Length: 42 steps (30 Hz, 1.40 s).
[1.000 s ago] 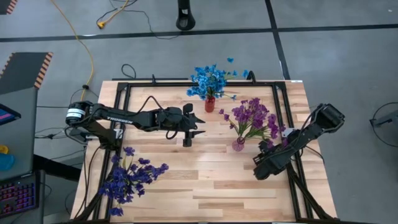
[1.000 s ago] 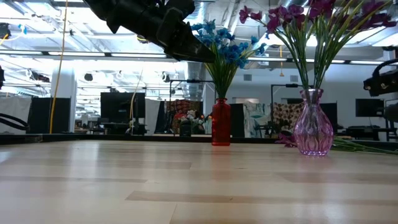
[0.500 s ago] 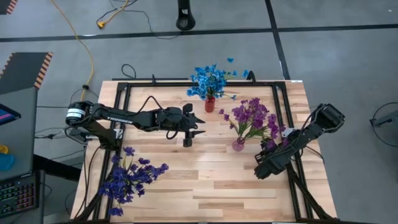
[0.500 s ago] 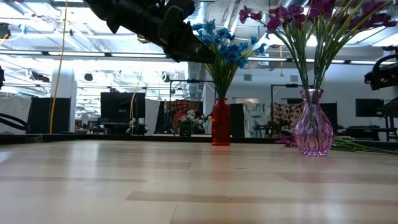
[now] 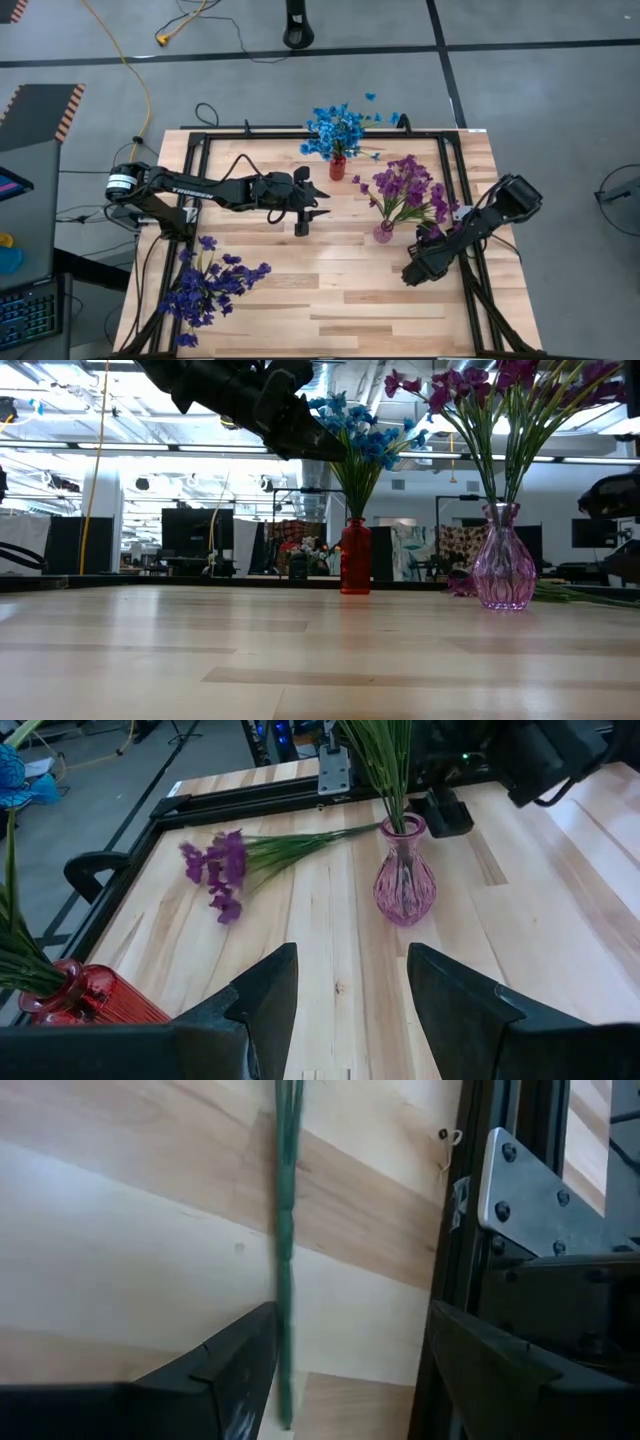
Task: Sort flowers into vase by color
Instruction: Put the violet flowers into the violet vase
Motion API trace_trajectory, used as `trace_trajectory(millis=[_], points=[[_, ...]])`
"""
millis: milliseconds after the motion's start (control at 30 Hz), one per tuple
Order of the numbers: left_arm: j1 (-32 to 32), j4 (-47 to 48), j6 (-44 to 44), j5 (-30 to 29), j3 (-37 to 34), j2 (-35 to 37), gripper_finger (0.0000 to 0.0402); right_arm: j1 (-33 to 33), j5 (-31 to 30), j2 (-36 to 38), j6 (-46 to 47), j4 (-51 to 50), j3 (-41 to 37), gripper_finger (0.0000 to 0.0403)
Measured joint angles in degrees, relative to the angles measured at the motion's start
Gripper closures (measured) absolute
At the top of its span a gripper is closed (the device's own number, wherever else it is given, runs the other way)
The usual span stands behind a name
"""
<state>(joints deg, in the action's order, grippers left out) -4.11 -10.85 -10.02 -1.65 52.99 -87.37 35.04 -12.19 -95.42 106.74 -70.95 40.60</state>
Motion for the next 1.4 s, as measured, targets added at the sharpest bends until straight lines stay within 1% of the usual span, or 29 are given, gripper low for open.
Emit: trace_trajectory(millis=[100,300,500,767,967,1067,1133,1300,1400], points=[[0.0,0.0,0.0,0.0,0.0,0.0,0.0223,-0.1,0.0,0.1,-0.3,0.0,0.0,0.0117],[0.0,0.0,0.8,0.0,0.0,0.0,0.0223,-0.1,-0.8,2.7,0.4,-0.4,0.0,0.0117],[0.0,0.0,0.8,0.0,0.0,0.0,0.0223,-0.3,-1.7,2.2,1.5,-0.4,0.0,0.0117],[0.0,0.3,1.3,0.0,0.0,0.0,0.0223,-2.5,-4.0,2.1,3.9,-1.4,0.3,0.0117],[0.0,0.7,1.3,0.0,0.0,0.0,0.0223,-4.2,-4.2,2.1,3.8,-1.4,0.3,0.0120],[0.0,0.7,1.3,0.0,0.0,0.0,0.0223,-4.8,-4.2,2.1,3.7,-1.5,0.3,0.0134],[0.0,0.8,1.3,0.0,0.0,0.0,0.0223,-5.2,-4.2,2.1,3.8,-1.5,0.3,0.0152],[0.0,0.8,1.3,0.0,0.0,0.0,0.0223,-6.0,-4.2,2.0,3.7,-1.4,0.3,0.0212],[0.0,0.8,1.3,0.0,0.0,0.0,0.0223,-6.4,-4.2,0.8,3.8,-1.3,0.3,0.0252]])
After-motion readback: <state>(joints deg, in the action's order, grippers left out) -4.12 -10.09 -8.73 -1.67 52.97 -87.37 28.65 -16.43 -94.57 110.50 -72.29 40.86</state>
